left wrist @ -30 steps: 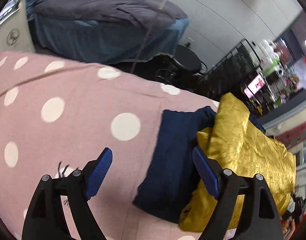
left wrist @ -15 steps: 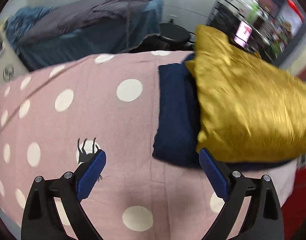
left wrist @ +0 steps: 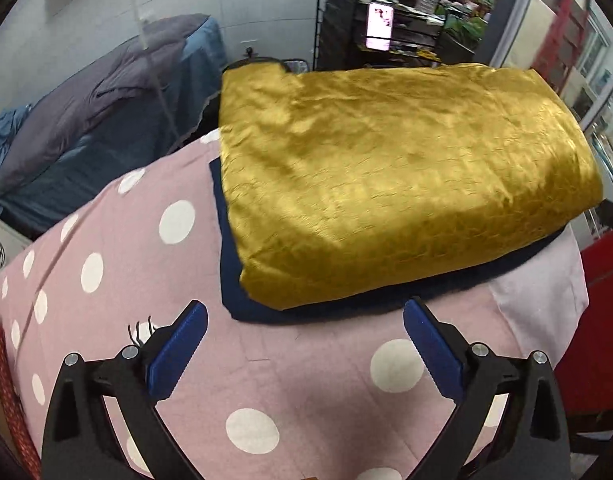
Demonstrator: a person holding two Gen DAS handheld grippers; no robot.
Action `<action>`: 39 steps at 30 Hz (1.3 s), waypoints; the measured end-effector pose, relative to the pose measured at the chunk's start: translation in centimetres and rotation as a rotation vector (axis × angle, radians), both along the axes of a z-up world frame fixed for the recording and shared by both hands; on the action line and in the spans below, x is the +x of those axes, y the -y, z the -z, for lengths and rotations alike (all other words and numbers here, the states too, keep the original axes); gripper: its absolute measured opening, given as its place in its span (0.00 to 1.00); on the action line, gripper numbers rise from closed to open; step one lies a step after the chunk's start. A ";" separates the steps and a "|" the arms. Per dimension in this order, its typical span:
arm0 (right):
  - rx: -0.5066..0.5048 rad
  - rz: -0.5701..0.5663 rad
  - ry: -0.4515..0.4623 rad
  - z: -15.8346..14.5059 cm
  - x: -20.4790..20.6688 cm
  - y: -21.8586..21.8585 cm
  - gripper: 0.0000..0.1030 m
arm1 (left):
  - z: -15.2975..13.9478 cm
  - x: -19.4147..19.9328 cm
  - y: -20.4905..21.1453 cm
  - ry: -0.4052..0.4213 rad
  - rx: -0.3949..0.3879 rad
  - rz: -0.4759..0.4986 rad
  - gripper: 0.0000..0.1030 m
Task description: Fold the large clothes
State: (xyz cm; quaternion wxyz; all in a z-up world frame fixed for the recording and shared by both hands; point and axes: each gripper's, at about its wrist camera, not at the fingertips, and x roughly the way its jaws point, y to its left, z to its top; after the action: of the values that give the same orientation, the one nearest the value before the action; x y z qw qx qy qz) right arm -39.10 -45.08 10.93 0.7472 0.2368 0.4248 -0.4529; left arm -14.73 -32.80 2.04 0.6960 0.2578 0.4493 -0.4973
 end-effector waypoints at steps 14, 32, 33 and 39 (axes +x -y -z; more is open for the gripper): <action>-0.046 -0.066 -0.193 0.7 3.3 -3.6 0.81 | -2.9 -4.2 2.0 0.066 -0.005 0.063 0.94; -0.012 -0.032 -0.217 1.2 1.6 -1.1 0.81 | -2.8 -5.8 2.9 0.105 0.062 0.026 0.94; -0.011 -0.035 -0.218 1.2 1.7 -1.1 0.81 | -2.8 -5.9 2.9 0.108 0.064 0.025 0.94; -0.015 -0.048 -0.225 1.2 1.8 -1.1 0.81 | -2.8 -6.0 2.8 0.105 0.071 0.013 0.94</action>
State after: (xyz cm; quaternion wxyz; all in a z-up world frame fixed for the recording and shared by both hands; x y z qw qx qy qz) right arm -37.31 -43.99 9.77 0.7073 0.1688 0.5081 -0.4616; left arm -20.72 -35.61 4.79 0.7058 0.3109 0.4277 -0.4714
